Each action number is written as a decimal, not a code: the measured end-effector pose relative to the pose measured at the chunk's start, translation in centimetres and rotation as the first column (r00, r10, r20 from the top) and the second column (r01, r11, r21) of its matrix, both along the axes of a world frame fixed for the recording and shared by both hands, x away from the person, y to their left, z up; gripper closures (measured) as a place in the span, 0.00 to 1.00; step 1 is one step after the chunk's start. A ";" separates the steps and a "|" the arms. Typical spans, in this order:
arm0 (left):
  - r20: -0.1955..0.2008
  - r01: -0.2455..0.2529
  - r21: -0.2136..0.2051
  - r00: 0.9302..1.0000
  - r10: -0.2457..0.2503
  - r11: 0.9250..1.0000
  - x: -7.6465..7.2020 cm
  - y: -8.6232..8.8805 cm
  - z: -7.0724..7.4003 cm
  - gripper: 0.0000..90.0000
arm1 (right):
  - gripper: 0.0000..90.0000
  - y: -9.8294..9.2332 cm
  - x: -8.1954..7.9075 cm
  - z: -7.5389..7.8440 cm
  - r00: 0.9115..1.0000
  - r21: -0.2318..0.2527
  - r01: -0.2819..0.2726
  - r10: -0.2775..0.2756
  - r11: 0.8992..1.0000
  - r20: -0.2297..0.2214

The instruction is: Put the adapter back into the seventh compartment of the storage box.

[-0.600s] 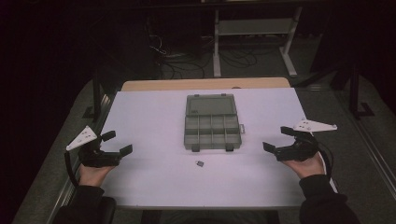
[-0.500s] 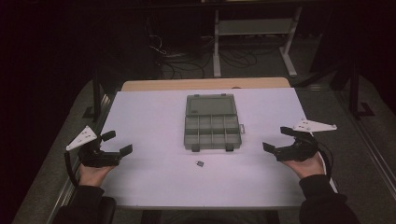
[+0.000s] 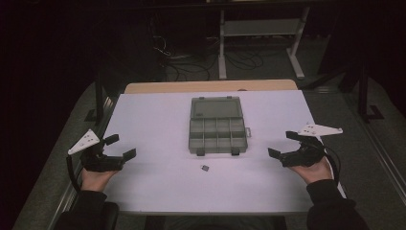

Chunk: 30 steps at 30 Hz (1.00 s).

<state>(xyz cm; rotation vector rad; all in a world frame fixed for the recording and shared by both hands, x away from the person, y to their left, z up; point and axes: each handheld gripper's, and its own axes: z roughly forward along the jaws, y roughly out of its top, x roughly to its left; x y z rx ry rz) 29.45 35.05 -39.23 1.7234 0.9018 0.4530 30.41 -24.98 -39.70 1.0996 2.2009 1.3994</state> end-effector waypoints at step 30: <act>-0.008 0.006 0.010 1.000 -0.006 1.000 0.0 -0.1 0.0 0.00 | 0.00 2.5 0.1 2.1 0.997 -0.068 -0.080 0.080 0.994 -0.007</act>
